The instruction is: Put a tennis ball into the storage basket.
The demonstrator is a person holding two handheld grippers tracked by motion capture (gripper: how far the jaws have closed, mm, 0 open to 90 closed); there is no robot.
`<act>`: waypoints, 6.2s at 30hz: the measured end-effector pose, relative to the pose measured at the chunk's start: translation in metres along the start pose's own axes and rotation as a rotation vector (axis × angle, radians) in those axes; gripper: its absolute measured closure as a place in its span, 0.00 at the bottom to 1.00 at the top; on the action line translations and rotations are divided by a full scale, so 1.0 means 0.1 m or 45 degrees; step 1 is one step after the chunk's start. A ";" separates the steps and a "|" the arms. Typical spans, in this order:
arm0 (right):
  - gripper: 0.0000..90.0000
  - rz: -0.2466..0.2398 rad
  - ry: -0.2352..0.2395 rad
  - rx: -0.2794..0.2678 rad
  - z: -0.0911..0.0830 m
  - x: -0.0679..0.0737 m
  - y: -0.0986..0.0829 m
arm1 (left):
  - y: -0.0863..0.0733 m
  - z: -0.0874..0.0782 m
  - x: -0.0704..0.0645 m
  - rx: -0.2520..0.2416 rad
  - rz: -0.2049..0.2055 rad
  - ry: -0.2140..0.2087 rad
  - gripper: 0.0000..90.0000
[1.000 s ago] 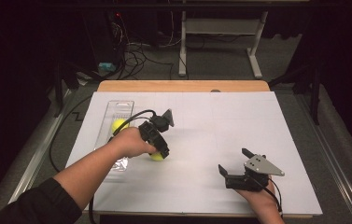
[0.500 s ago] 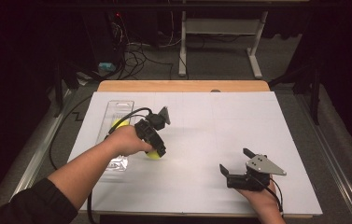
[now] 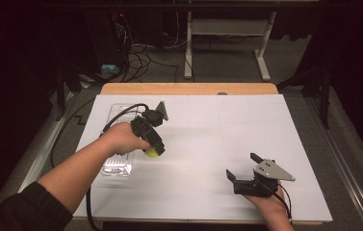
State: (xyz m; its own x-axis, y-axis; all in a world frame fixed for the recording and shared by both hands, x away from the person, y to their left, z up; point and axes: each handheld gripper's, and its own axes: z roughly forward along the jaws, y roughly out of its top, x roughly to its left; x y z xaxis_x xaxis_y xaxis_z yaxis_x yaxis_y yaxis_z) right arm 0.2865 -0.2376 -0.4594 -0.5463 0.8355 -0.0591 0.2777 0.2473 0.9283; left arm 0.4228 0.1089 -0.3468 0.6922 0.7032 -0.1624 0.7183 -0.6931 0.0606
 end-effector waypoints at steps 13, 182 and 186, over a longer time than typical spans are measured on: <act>0.00 -0.006 0.002 0.001 0.01 0.00 0.00 | -0.16 -0.23 0.22 -0.027 -0.066 0.023 0.30; 0.00 -0.014 0.004 0.006 0.01 0.02 0.00 | -0.07 0.09 0.14 -0.005 -0.075 0.085 0.01; 0.00 -0.008 0.003 0.008 0.01 0.02 0.00 | 0.00 0.12 0.04 -0.006 -0.050 0.082 0.01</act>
State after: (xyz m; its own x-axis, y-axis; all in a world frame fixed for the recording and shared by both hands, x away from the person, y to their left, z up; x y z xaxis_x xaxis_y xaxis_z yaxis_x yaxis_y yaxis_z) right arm 0.2862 -0.2358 -0.4596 -0.5498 0.8328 -0.0643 0.2790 0.2557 0.9256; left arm 0.4248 0.1092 -0.3590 0.6667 0.7384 -0.1010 0.7450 -0.6644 0.0603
